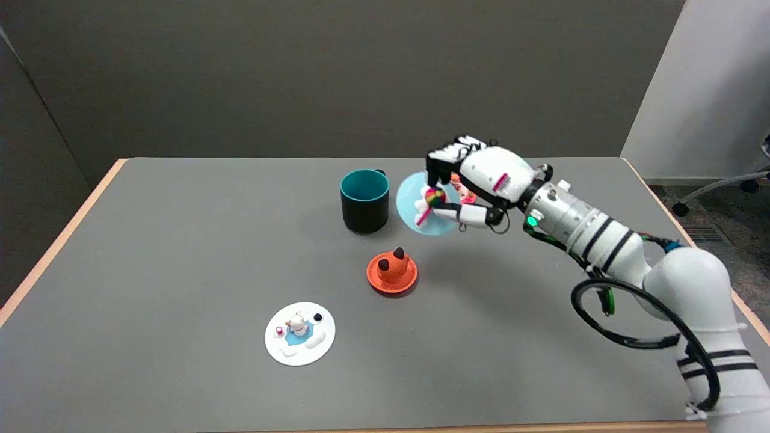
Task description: Place the cup lid with blue sky onto the cup.
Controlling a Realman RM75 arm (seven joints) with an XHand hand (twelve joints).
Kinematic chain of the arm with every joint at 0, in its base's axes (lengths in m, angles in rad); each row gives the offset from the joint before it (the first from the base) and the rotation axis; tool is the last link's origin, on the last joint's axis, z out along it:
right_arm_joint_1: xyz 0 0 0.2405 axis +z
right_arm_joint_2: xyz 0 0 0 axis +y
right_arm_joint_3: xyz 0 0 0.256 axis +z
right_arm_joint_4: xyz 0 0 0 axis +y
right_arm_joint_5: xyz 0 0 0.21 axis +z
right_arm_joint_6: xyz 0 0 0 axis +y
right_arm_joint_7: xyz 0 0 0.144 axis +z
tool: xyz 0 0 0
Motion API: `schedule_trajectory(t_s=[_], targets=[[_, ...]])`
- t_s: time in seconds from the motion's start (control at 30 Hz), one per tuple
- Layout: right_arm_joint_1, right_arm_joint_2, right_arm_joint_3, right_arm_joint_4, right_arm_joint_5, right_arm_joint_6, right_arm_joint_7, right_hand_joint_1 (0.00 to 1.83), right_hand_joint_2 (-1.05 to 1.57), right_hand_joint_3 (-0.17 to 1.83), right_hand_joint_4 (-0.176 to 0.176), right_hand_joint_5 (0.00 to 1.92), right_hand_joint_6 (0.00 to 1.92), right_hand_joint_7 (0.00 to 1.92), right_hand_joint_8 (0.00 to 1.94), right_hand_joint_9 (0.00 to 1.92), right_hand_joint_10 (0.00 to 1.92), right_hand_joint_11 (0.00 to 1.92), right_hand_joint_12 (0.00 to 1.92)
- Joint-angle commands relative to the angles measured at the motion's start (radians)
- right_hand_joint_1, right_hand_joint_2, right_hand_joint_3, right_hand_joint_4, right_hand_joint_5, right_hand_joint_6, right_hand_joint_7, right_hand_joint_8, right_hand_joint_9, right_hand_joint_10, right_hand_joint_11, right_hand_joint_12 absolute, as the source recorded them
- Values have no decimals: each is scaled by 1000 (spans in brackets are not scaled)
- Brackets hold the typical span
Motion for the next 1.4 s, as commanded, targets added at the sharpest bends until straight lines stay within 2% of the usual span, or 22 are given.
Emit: schedule_trajectory(t_s=[0.03,0.13,0.17,0.3,0.37,0.4,0.43,0.57,0.6,0.63,0.67,0.73,1.27,1.4], targets=[[218,-21,-95,-54,-255,-61,274,1008,1370,121,-9,525,1789,398,1738,280,1232,117,1560],[245,-22,-108,-45,-279,-61,297,1009,1351,156,-6,523,1789,406,1729,278,1257,99,1606],[252,-22,-113,-43,-283,-61,303,1015,1391,61,-6,532,1776,414,1715,320,1159,153,1484],[294,-15,-133,-34,-300,-65,329,1023,1408,17,-8,530,1783,429,1697,349,1156,166,1452],[315,-14,-140,-27,-310,-76,339,1022,1352,119,1,531,1775,448,1679,306,1261,131,1569],[332,-14,-147,-19,-317,-83,345,1024,1375,65,2,533,1772,456,1671,339,1209,161,1496],[343,-14,-152,-13,-322,-88,352,1022,1332,156,7,526,1781,462,1666,314,1300,125,1625],[398,-18,-188,30,-352,-93,414,1029,1317,163,16,510,1783,513,1622,324,1295,130,1636],[416,-20,-196,47,-360,-92,430,1033,1312,167,15,510,1783,522,1611,325,1310,137,1626],[428,-22,-201,58,-367,-92,440,1040,1354,75,7,497,1789,536,1590,381,1183,220,1469],[439,-24,-208,71,-372,-93,450,1042,1355,70,6,496,1790,542,1585,391,1170,233,1457],[462,-25,-225,92,-374,-94,462,1047,1299,171,2,503,1798,568,1558,378,1286,177,1633],[659,-39,-329,274,-459,-148,518,1070,1261,209,-12,515,1785,618,1503,428,1331,242,1626],[695,-39,-351,328,-490,-168,535,1076,1270,179,-19,520,1778,632,1481,442,1290,283,1612]])
